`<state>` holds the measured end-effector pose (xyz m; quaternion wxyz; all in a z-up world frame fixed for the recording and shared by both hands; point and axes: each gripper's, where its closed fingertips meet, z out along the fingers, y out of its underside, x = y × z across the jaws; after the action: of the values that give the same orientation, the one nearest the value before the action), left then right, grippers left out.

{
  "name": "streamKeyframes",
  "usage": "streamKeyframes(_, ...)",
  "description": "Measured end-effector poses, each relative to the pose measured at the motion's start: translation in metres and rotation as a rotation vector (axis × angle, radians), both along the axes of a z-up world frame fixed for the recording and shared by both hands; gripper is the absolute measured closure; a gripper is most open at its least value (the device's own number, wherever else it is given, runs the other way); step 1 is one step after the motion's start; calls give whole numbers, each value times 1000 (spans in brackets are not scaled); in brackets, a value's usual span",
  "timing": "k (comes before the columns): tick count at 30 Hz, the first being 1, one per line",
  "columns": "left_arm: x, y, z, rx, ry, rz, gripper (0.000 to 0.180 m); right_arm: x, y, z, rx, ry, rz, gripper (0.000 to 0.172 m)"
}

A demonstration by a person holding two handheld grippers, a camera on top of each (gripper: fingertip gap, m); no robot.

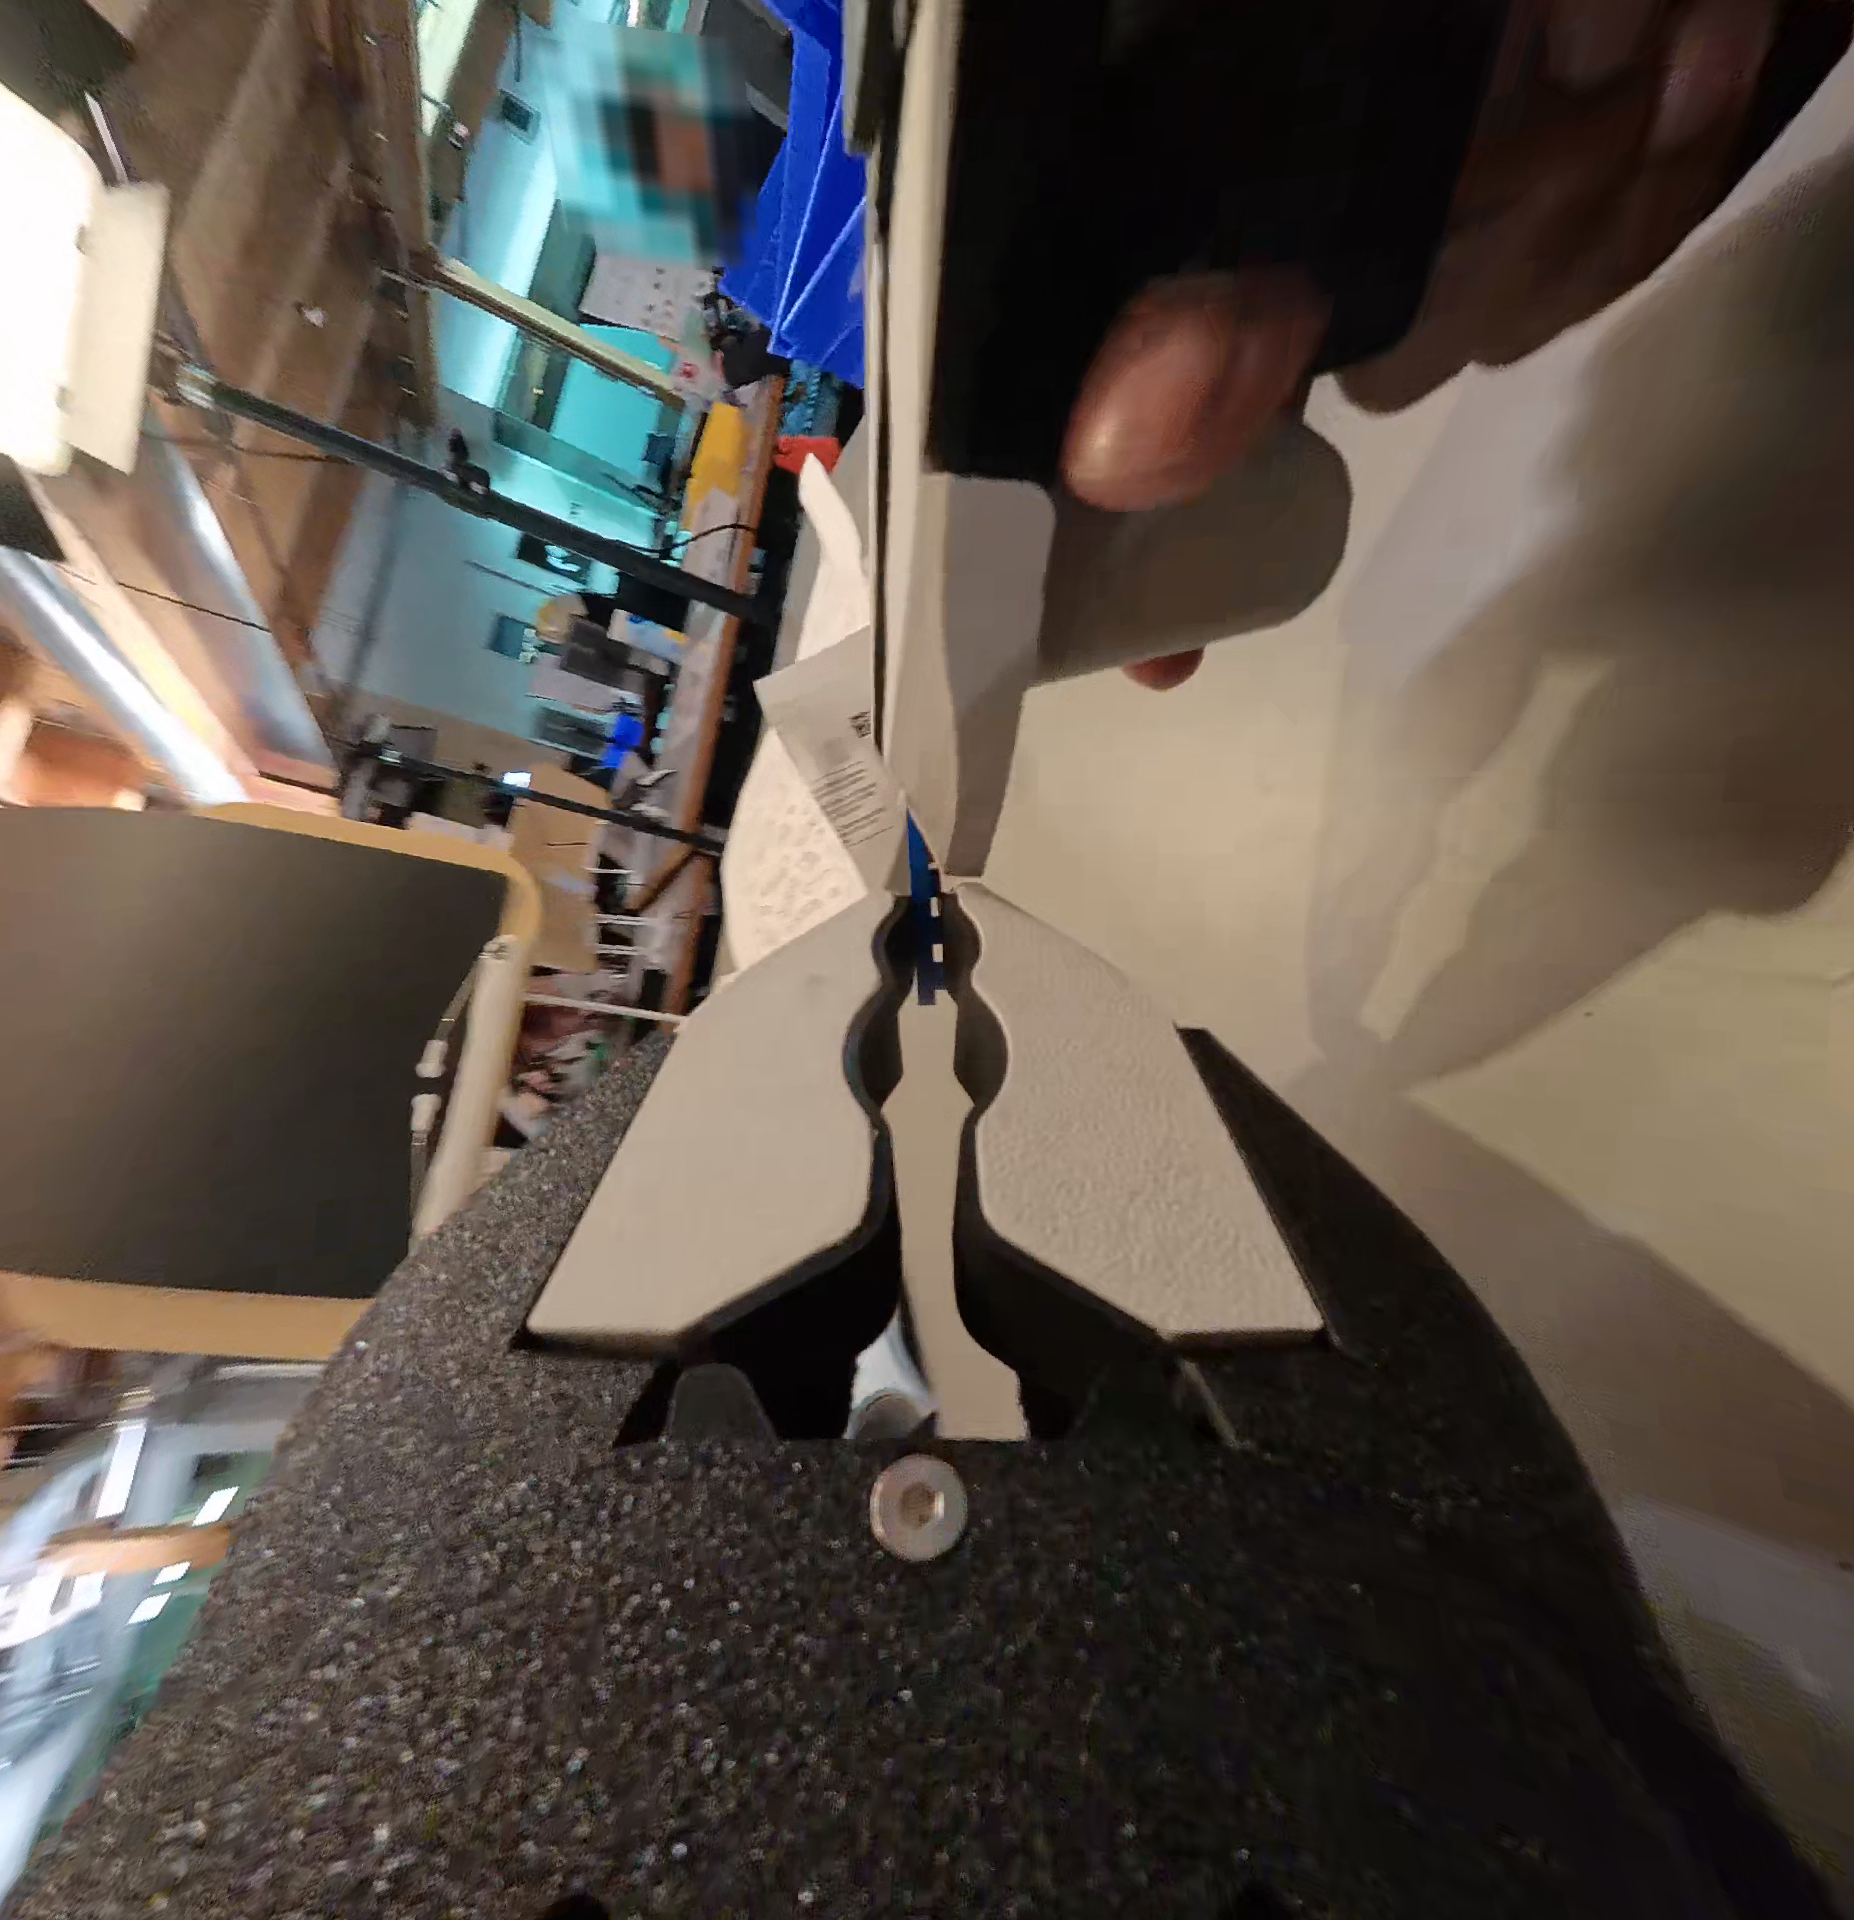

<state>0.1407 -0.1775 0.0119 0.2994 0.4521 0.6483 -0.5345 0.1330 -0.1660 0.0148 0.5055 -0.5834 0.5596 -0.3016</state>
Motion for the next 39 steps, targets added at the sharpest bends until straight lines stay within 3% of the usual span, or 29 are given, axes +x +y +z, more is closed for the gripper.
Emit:
streamKeyframes(2, 0, 0, 3, -31, -56, 8, 176, 0, 0, 2, 3, -13, -4, 164)
streamKeyframes(4, -1, 1, 3, -10, -7, -9, 176, -1, 1, 3, -21, -34, 0, 164)
streamKeyframes(12, -19, 11, 11, 257, 597, -232, 175, -15, 6, 15, -265, -75, 117, 163)
streamKeyframes(17, -21, 13, 13, 344, 778, -273, 176, -20, 4, 15, -338, -66, 146, 165)
streamKeyframes(19, -2, 9, 26, 292, 869, -237, 177, -23, -14, 4, -412, -13, 86, 172)
streamKeyframes(23, 8, 5, 25, 234, 785, -177, 176, -29, -25, 8, -145, -28, 27, 172)
streamKeyframes(29, -2, 0, 11, 95, 403, -92, 176, -9, -6, 12, 91, -68, 13, 149)
streamKeyframes(32, -4, 0, 11, 30, 271, -70, 176, -1, 1, 11, 141, -60, 21, 147)
streamKeyframes(35, -4, 0, 11, -15, 181, -57, 176, 2, 1, 13, 185, -62, 15, 163)
streamKeyframes(39, -5, 3, 11, -25, 86, -66, 176, 1, 5, 12, 114, -69, 57, 163)
